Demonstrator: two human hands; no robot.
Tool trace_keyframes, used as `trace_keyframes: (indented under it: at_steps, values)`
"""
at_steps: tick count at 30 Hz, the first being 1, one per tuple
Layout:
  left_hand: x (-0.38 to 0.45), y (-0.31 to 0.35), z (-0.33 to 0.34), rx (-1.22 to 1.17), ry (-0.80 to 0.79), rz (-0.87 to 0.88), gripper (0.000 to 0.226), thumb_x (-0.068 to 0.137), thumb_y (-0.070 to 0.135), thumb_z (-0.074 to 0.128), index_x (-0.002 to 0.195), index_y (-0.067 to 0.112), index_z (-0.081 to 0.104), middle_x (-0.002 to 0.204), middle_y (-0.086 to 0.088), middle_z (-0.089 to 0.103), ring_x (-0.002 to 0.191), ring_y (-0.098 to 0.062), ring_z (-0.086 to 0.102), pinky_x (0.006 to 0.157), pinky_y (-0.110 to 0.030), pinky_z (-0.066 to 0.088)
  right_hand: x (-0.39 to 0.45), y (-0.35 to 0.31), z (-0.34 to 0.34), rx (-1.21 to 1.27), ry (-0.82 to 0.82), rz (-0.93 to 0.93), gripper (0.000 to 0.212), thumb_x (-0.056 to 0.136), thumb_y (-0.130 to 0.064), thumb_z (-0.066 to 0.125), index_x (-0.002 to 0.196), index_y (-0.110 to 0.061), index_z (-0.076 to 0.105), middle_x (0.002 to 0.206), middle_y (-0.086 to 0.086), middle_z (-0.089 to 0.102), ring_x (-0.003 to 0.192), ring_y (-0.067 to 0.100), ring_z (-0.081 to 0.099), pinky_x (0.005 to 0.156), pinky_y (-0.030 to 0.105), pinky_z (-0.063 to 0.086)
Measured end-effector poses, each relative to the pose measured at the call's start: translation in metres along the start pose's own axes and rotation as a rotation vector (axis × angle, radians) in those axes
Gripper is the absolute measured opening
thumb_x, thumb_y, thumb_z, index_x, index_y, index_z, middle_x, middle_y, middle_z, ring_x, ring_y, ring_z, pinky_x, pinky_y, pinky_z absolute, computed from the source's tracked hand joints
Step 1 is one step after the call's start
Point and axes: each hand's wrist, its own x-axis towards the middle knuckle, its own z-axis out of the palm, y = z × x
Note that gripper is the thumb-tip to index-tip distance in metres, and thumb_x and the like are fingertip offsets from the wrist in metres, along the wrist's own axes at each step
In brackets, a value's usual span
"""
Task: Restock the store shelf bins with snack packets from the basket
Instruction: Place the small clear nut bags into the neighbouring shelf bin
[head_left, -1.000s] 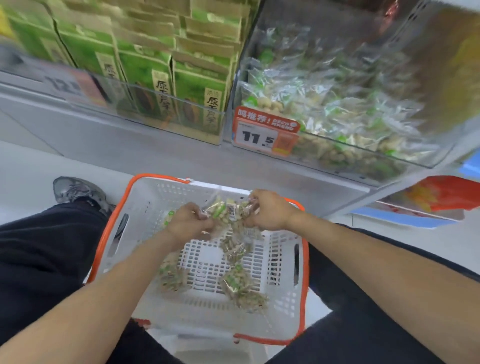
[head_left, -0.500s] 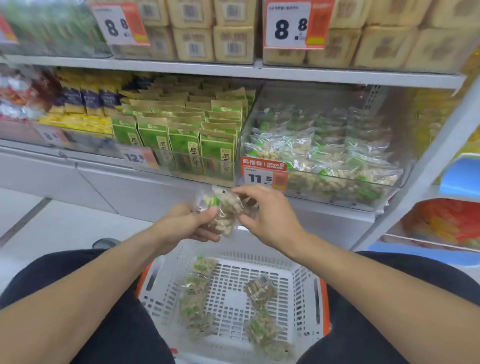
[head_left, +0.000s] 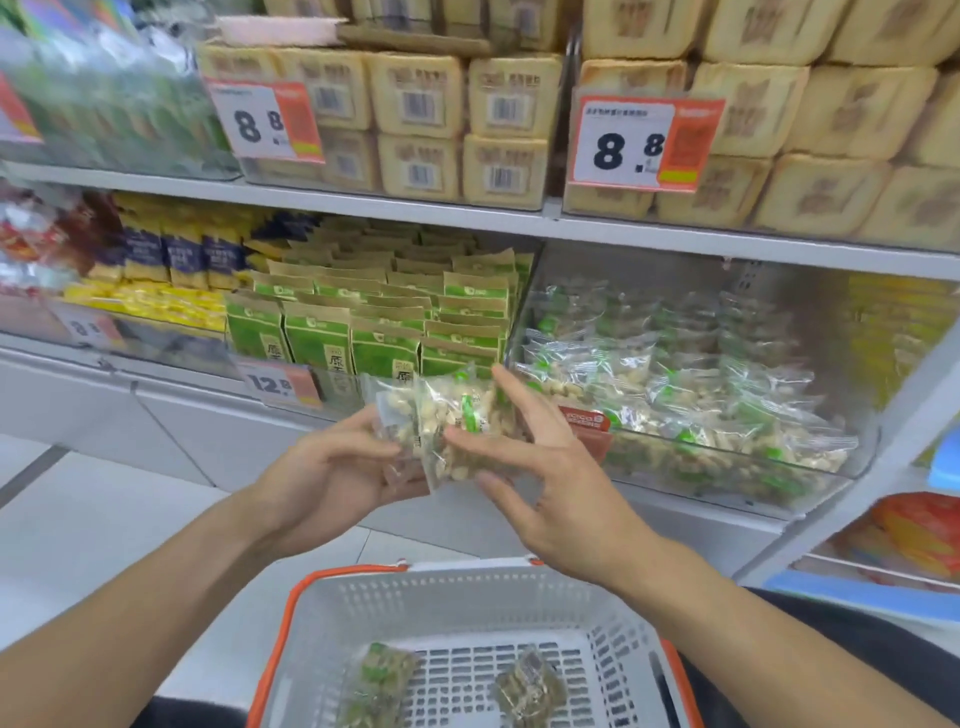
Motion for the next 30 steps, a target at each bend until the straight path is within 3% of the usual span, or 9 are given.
trace_keyframes:
  at_steps: [2,5,9,13,18,23,26,28,30]
  values:
    - [0.002,0.002,0.001,-0.066,0.020,0.007,0.049,0.098,0.026,0.044,0.143,0.007,0.048,0.145,-0.022,0.049,0.131,-0.041,0.048,0.110,-0.051,0.041,0.008,0.001,0.003,-0.058,0.002,-0.011,0.045,0.095,-0.022,0.066,0.136,-0.040,0.057,0.160,-0.007,0.029,0.148,0.010,0.021,0.118,0.013,0.014]
    - [0.010,-0.005,0.005,0.033,0.223,0.030,0.048,0.101,0.037,0.038,0.129,0.007,0.063,0.131,-0.019,0.063,0.120,-0.036,0.061,0.095,-0.044,0.054,0.017,0.002,0.003,-0.089,-0.016,0.087,0.070,0.083,-0.038,0.078,0.144,-0.033,0.044,0.137,-0.018,0.043,0.125,-0.001,0.037,0.106,0.019,0.035]
    - [0.011,-0.010,0.002,0.099,0.346,0.046,0.067,0.096,0.042,0.057,0.129,-0.014,0.038,0.128,-0.038,0.051,0.119,-0.052,0.052,0.107,-0.061,0.034,0.023,0.001,0.002,-0.065,0.032,0.235,0.092,0.065,-0.059,0.080,0.144,-0.036,0.039,0.118,-0.019,0.050,0.110,-0.002,0.044,0.092,0.018,0.040]
    - [0.002,-0.016,0.001,0.114,0.362,0.082,0.054,0.088,0.039,0.059,0.108,-0.010,0.048,0.105,-0.031,0.056,0.095,-0.035,0.055,0.090,-0.048,0.043,0.017,0.001,0.000,-0.035,0.098,0.334,0.087,0.059,-0.061,0.084,0.134,-0.032,0.050,0.107,-0.020,0.049,0.101,-0.003,0.049,0.083,0.010,0.038]
    - [-0.010,-0.025,0.010,0.009,0.296,0.034,0.052,0.089,0.022,0.060,0.137,0.006,0.052,0.132,-0.020,0.061,0.121,-0.038,0.060,0.101,-0.050,0.050,0.006,-0.004,-0.004,-0.049,0.084,0.426,0.071,0.054,-0.077,0.075,0.101,-0.027,0.058,0.088,-0.012,0.055,0.081,0.005,0.053,0.069,0.023,0.044]
    - [-0.018,-0.025,0.029,0.000,0.215,0.050,0.047,0.094,0.023,0.053,0.137,0.003,0.052,0.138,-0.014,0.059,0.128,-0.034,0.055,0.103,-0.046,0.049,-0.003,-0.013,-0.012,0.033,0.080,0.528,0.070,0.056,-0.078,0.075,0.084,-0.022,0.043,0.073,-0.006,0.050,0.061,0.008,0.042,0.053,0.023,0.033]
    - [-0.017,-0.028,0.042,0.040,0.263,0.058,0.033,0.099,0.018,0.055,0.127,-0.001,0.054,0.129,-0.017,0.064,0.119,-0.031,0.062,0.087,-0.037,0.058,-0.006,-0.016,-0.016,0.111,0.064,0.554,0.075,0.054,-0.078,0.077,0.084,-0.020,0.041,0.069,-0.006,0.042,0.059,0.008,0.036,0.051,0.023,0.031]
    - [-0.014,-0.027,0.043,0.063,0.354,0.037,0.027,0.092,0.016,0.059,0.115,0.002,0.058,0.121,-0.018,0.069,0.107,-0.030,0.068,0.078,-0.037,0.060,-0.004,-0.015,-0.024,0.169,0.019,0.565,0.081,0.046,-0.076,0.082,0.092,-0.019,0.048,0.077,-0.005,0.052,0.064,0.010,0.047,0.055,0.025,0.041]
    - [-0.011,-0.022,0.038,0.138,0.417,0.017,0.031,0.089,0.021,0.062,0.115,0.003,0.059,0.119,-0.015,0.070,0.106,-0.029,0.069,0.086,-0.043,0.058,0.000,-0.014,-0.039,0.300,-0.033,0.603,0.079,0.042,-0.063,0.090,0.096,-0.021,0.051,0.085,-0.002,0.057,0.065,0.012,0.054,0.054,0.027,0.051]
